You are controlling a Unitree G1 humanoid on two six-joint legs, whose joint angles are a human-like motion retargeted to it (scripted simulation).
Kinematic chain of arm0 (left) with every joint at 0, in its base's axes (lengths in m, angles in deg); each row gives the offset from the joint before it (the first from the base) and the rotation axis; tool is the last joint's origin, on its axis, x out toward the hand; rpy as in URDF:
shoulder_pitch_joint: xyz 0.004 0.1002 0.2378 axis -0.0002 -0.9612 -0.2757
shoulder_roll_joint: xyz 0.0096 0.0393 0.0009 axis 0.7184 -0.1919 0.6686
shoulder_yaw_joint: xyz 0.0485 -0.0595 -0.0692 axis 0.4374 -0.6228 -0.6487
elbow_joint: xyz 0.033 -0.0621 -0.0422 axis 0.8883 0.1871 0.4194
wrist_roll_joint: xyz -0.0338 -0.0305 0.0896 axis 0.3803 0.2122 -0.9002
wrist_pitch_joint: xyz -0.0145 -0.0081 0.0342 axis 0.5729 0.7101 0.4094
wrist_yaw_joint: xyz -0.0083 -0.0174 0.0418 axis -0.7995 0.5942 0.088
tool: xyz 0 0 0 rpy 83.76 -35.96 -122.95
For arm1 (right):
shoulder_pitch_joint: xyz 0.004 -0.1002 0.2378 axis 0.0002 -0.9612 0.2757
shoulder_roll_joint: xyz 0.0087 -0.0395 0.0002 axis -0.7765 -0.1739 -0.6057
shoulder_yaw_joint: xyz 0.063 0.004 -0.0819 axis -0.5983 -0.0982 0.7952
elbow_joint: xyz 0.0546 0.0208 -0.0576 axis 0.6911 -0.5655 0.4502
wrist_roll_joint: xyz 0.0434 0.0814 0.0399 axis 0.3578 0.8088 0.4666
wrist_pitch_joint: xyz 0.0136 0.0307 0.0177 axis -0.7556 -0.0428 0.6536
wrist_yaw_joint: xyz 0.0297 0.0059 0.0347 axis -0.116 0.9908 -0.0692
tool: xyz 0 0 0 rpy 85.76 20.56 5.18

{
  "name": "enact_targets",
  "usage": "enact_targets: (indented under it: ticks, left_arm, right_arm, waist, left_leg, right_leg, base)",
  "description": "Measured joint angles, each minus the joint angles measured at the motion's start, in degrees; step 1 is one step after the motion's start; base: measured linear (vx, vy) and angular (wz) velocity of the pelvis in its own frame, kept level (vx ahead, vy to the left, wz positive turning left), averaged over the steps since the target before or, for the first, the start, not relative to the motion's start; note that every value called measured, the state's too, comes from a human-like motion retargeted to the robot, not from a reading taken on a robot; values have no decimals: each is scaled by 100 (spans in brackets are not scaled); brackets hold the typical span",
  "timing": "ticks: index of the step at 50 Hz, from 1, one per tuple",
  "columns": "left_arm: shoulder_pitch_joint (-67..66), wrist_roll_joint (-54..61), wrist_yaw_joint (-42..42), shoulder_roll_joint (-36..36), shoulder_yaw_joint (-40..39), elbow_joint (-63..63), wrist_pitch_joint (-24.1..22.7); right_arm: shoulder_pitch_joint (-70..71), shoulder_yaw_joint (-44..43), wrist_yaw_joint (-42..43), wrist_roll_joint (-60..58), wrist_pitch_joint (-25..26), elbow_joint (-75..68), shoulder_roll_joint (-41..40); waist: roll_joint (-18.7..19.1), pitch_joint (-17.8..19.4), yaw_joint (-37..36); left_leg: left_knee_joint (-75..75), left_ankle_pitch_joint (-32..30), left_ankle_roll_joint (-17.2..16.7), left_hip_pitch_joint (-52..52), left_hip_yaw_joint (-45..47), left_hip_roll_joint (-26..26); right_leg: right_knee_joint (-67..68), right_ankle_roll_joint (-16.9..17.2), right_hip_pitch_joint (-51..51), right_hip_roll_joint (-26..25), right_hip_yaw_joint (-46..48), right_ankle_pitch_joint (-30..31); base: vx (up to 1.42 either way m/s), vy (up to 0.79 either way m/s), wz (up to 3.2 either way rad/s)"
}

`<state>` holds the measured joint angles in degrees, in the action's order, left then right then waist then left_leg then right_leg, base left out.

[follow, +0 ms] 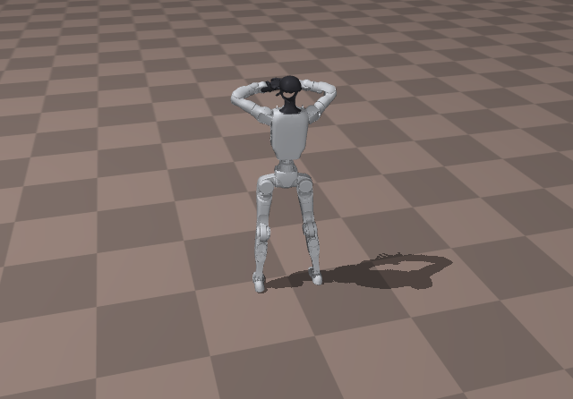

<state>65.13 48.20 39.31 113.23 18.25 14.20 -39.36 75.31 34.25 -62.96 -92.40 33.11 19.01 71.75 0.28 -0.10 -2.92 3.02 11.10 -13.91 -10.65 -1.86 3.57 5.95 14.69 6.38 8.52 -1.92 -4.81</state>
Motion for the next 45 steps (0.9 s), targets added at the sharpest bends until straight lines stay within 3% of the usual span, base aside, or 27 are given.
enact_targets:
  ticks: [3,7,12,15,17,20,22,25,27,31,33,35,36,37,40,45]
  left_arm:
    - [-68,133,-69,-219,0,127,17]
    - [-295,225,-84,381,-18,11,-72]
    - [-893,292,167,2571,-598,-325,-272]
    - [-132,505,297,4443,0,-327,-353]
    - [-27,676,137,5080,0,-66,-198]
    - [38,514,49,5080,0,483,-85]
    - [159,162,185,5080,0,413,-168]
    - [410,-355,346,5080,0,-75,-269]
    - [467,-560,485,4847,0,-349,-181]
    - [702,-305,450,3630,0,-275,8]
    - [750,-210,429,3053,0,-23,27]
    - [142,-99,296,2355,-380,291,76]
    - [-45,81,270,2116,-481,396,115]
    - [-590,232,200,1782,-939,537,163]
    - [-3744,535,-172,521,-3752,970,348]
    - [-6131,880,-387,-1048,-5287,1718,663]
  right_arm:
    - [6,65,-25,27,-10,-49,-296]
    - [-169,65,-83,90,-117,184,54]
    - [-616,-80,99,69,-265,747,2054]
    - [-1167,-460,427,152,-276,763,3646]
    - [-977,-120,402,376,-271,602,4650]
    - [-914,65,95,686,-340,543,5876]
    - [-895,65,60,632,-361,565,5885]
    - [-669,65,160,345,-328,556,5107]
    - [-392,64,213,194,-233,426,4361]
    - [-247,-380,324,74,24,-57,2839]
    - [-787,-1196,374,28,75,-298,2123]
    - [-2562,-3057,195,-199,99,-269,1503]
    - [-2686,-3215,176,-164,131,-275,1287]
    - [-2857,-3385,139,-136,164,-262,1113]
    - [-3167,-3486,23,1,272,-288,667]
    - [-4081,-4028,146,374,385,-799,-614]
  waist:
    - [-2,3,-21]
    - [-64,97,10]
    - [-238,447,73]
    - [-299,691,168]
    - [-323,778,132]
    - [-348,824,-107]
    - [-332,839,-82]
    - [-302,856,123]
    - [-290,875,259]
    - [-293,914,336]
    - [-306,946,336]
    - [-475,832,309]
    - [-510,811,289]
    - [-520,785,231]
    - [-345,692,14]
    - [-218,700,72]
  left_leg:
    - [12,-2,12,12,-4,2]
    - [1,-11,-13,-6,27,3]
    - [-14,-27,-76,-40,72,10]
    - [-14,-44,-108,-13,86,30]
    - [-7,-60,-108,31,71,20]
    - [-1,-82,-108,106,62,7]
    - [0,-97,-108,148,52,4]
    - [-2,-123,-108,187,29,0]
    - [40,-109,-68,218,30,-12]
    - [36,-156,-68,213,11,-1]
    - [10,-175,-55,174,10,6]
    - [-5,-190,-37,169,-1,3]
    - [-9,-196,-27,179,-6,4]
    - [-11,-200,-17,186,-9,4]
    - [-7,-198,11,195,-25,2]
    - [18,-169,45,156,-86,-8]
  right_leg:
    - [15,-19,-13,-4,-4,0]
    - [31,-10,-26,-8,-36,13]
    - [61,31,-37,-18,-81,38]
    - [71,31,-79,-45,-93,61]
    - [72,31,-112,-40,-82,74]
    - [67,31,-178,-30,-83,99]
    - [61,31,-214,-27,-81,114]
    - [60,31,-242,-14,-67,133]
    - [104,26,-270,1,-55,117]
    - [120,-2,-273,-15,-69,139]
    - [129,-19,-253,-24,-74,143]
    - [145,-42,-260,-23,-71,136]
    - [135,-54,-265,-24,-69,141]
    - [132,-66,-271,-25,-68,143]
    - [130,-96,-271,-25,-65,137]
    - [118,-147,-184,-16,-22,106]
  base:
    - [0,0,0]
    - [0,0,0]
    - [-3,-1,-4]
    - [-6,-2,-3]
    - [-6,-1,4]
    - [-4,0,2]
    - [0,0,0]
    - [0,0,0]
    - [-3,0,4]
    - [-1,0,1]
    - [0,0,0]
    - [0,0,0]
    - [0,0,0]
    - [0,0,0]
    - [0,0,0]
    - [0,0,0]
